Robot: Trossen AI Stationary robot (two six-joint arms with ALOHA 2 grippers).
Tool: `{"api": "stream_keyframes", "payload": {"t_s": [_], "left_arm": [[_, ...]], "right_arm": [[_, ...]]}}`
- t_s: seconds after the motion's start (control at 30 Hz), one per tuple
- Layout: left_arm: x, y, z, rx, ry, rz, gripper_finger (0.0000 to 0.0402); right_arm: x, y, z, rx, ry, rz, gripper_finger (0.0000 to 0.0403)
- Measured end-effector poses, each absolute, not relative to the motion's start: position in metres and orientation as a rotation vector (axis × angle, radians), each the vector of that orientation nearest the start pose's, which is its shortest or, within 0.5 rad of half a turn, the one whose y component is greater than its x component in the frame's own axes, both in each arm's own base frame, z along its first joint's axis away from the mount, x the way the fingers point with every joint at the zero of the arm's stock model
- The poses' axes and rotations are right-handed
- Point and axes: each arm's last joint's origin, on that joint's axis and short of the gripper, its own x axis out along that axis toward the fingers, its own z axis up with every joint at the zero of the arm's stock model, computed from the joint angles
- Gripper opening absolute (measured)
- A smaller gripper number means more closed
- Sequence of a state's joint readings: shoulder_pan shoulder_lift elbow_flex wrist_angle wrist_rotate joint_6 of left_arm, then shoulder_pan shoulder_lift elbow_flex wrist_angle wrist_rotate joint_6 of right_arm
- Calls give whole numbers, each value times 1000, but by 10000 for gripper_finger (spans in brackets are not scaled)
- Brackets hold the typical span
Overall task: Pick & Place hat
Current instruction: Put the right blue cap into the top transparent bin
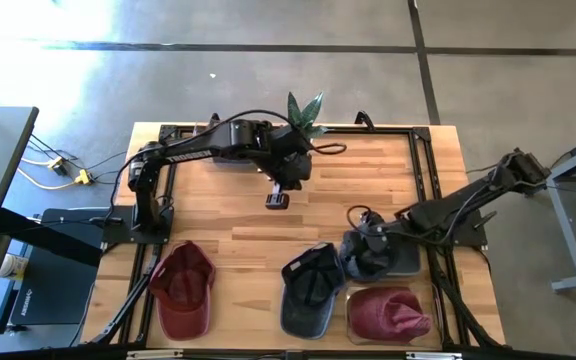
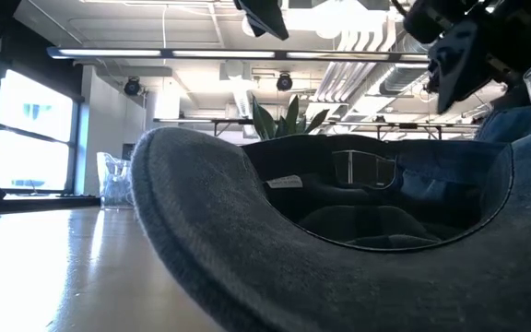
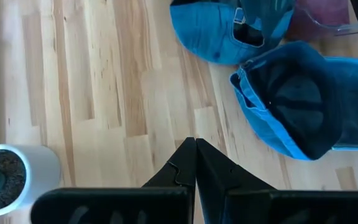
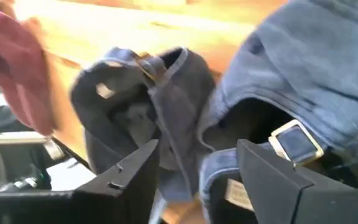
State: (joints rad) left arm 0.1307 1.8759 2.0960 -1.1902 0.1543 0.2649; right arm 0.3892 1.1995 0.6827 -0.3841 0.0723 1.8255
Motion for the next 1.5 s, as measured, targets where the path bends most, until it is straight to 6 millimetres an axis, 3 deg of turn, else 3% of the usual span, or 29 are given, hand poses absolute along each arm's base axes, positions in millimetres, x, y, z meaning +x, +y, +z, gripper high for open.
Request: {"api": "stream_keyframes", "payload": {"t_s": [0.23,0.37,0.7,1.0,1.13,1.33,1.5], "left_arm": [[376,45,388,111,955,-153,1],[376,45,388,120,950,-174,1],[379,44,390,145,910,-202,1],[380,44,391,157,890,-223,1],[381,44,391,160,885,-224,1],[377,45,396,177,876,-186,1],[348,44,423,184,853,-75,1]], "right_arm": [[210,83,218,1533,953,-479,183],[203,83,209,1583,1035,-552,183],[202,88,215,1677,985,-527,185],[214,89,198,1638,932,-631,184],[221,85,197,1564,811,-626,146],[232,61,215,1453,560,-568,17],[248,30,255,1374,437,-418,27]]}}
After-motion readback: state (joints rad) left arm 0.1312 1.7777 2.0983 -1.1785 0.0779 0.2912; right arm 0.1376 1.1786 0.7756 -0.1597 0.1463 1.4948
